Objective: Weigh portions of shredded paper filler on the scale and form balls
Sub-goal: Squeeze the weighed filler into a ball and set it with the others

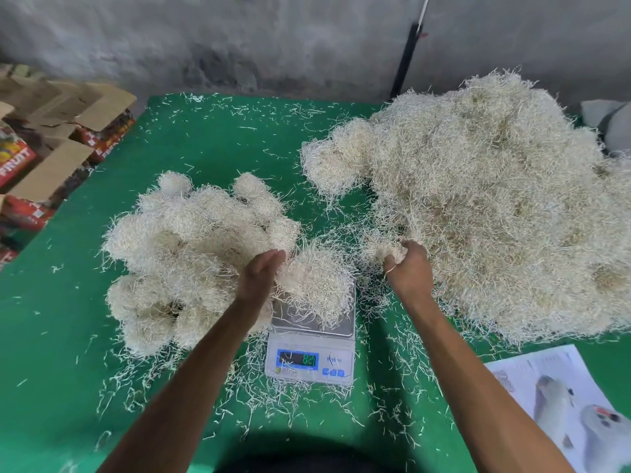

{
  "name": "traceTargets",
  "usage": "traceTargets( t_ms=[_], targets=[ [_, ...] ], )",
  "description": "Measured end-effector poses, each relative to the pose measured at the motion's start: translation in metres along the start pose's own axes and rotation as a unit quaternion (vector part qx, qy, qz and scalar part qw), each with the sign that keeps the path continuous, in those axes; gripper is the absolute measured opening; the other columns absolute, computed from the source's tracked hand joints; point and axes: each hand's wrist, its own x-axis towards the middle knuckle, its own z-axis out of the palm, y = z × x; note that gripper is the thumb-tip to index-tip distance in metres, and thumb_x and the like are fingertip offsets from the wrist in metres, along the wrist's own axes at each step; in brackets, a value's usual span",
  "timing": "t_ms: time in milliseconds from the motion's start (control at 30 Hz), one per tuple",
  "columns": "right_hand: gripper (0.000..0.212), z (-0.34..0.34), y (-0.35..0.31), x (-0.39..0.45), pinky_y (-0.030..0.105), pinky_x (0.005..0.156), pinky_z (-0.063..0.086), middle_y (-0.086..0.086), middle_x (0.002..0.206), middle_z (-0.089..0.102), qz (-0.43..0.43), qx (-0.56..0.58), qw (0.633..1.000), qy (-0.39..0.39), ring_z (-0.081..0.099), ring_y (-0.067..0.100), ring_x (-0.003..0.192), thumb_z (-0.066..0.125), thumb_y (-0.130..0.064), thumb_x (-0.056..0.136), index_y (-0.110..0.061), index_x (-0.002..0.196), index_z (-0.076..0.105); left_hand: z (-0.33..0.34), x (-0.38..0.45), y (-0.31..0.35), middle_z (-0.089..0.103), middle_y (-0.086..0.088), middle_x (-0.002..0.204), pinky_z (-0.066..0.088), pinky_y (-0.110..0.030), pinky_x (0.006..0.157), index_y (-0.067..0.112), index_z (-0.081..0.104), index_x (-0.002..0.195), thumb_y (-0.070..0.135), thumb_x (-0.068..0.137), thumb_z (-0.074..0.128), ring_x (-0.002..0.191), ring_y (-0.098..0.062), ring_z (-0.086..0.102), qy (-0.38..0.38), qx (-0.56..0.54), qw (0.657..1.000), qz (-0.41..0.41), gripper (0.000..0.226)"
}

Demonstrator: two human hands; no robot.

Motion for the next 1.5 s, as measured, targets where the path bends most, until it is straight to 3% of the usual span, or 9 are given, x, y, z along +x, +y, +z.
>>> traceTargets(
  t_ms=[133, 267, 400, 667, 800, 933, 1233, 1367, 1500],
  targets=[
    [0.044, -0.009, 0.0, -0.004, 0.044, 0.087, 0.061, 0.014, 0.116, 0.064, -0.004, -0.253, 0.966, -0.052, 0.066, 0.029, 0.104, 0.07, -0.037, 0.097, -0.007, 0.127, 0.058, -0.007, -0.002, -0.009, 0.062, -0.01, 0.097, 0.053, -0.04, 0.083, 0.018, 0.065, 0.104, 0.025, 0.101, 0.057, 0.087, -0.019, 0.057, -0.022, 0.043, 0.999, 0.016, 0.012],
    [0.008, -0.005, -0.002, -0.005, 0.035, 0.069, 0.064, 0.013, 0.084, 0.075, 0.078, -0.035, 0.981, -0.176, 0.076, 0.024, 0.076, 0.068, -0.007, 0.096, 0.0, 0.098, 0.071, -0.006, -0.003, -0.015, 0.072, -0.007, 0.099, 0.054, -0.035, 0.077, 0.014, 0.07, 0.112, 0.029, 0.094, 0.067, 0.08, -0.018, 0.064, -0.007, 0.075, 0.997, 0.015, 0.024],
    [0.036, -0.003, -0.007, -0.01, 0.038, 0.077, 0.065, 0.021, 0.116, 0.07, 0.154, 0.209, 0.936, -0.238, 0.076, 0.026, 0.086, 0.057, 0.008, 0.099, -0.001, 0.135, 0.057, -0.007, -0.003, -0.015, 0.066, -0.008, 0.129, 0.05, -0.042, 0.102, 0.013, 0.065, 0.127, 0.034, 0.092, 0.07, 0.118, -0.023, 0.061, 0.026, 0.102, 0.994, 0.006, 0.041],
    [0.047, -0.007, -0.012, -0.03, 0.043, 0.09, 0.061, 0.014, 0.129, 0.053, 0.008, -0.127, 0.987, -0.096, 0.062, 0.031, 0.108, 0.061, 0.008, 0.088, -0.008, 0.133, 0.059, -0.013, 0.002, -0.016, 0.068, -0.013, 0.122, 0.053, -0.043, 0.098, 0.009, 0.063, 0.128, 0.034, 0.095, 0.067, 0.114, -0.027, 0.063, 0.071, 0.099, 0.992, 0.004, 0.042],
    [0.017, -0.002, -0.016, -0.033, 0.041, 0.083, 0.061, 0.014, 0.107, 0.059, -0.055, -0.095, 0.994, -0.025, 0.062, 0.029, 0.089, 0.053, -0.004, 0.101, -0.001, 0.115, 0.063, -0.012, 0.004, -0.018, 0.065, -0.012, 0.129, 0.05, -0.034, 0.098, 0.009, 0.06, 0.131, 0.038, 0.094, 0.066, 0.118, -0.024, 0.06, 0.071, 0.084, 0.994, -0.005, 0.047],
    [0.041, 0.01, -0.025, -0.034, 0.048, 0.075, 0.061, 0.016, 0.1, 0.062, -0.057, -0.045, 0.997, -0.009, 0.065, 0.031, 0.082, 0.033, -0.03, 0.112, -0.001, 0.115, 0.061, -0.005, 0.01, -0.014, 0.058, -0.01, 0.137, 0.048, -0.032, 0.095, 0.009, 0.052, 0.138, 0.042, 0.096, 0.063, 0.122, -0.021, 0.057, 0.076, 0.072, 0.994, -0.002, 0.055],
    [0.055, 0.064, -0.056, -0.067, 0.025, 0.051, 0.054, -0.004, 0.059, 0.057, -0.009, 0.183, 0.957, -0.224, 0.057, 0.009, 0.052, 0.03, -0.052, 0.111, -0.015, 0.082, 0.058, 0.045, 0.015, -0.001, 0.047, -0.005, 0.149, 0.036, -0.033, 0.109, 0.016, 0.036, 0.152, 0.032, 0.109, 0.033, 0.134, -0.021, 0.047, -0.096, 0.14, 0.983, -0.063, 0.047],
    [0.107, 0.073, -0.068, -0.076, 0.05, 0.113, 0.047, 0.011, 0.134, 0.063, 0.097, 0.326, 0.915, -0.219, 0.06, 0.026, 0.126, 0.041, -0.087, 0.088, -0.001, 0.153, 0.041, 0.06, -0.008, -0.009, 0.05, -0.001, 0.145, 0.041, -0.029, 0.1, 0.016, 0.046, 0.145, 0.019, 0.099, 0.057, 0.12, -0.011, 0.049, -0.119, 0.01, 0.981, -0.152, 0.047],
    [0.128, 0.068, -0.073, -0.073, 0.049, 0.123, 0.03, 0.017, 0.166, 0.027, 0.115, 0.396, 0.891, -0.191, 0.031, 0.034, 0.152, 0.067, -0.082, 0.078, -0.002, 0.162, 0.013, 0.055, -0.025, 0.009, 0.058, 0.011, 0.13, 0.044, -0.012, 0.091, 0.033, 0.066, 0.114, 0.018, 0.095, 0.066, 0.103, 0.009, 0.058, -0.082, -0.12, 0.985, -0.094, 0.024]
  ],
)
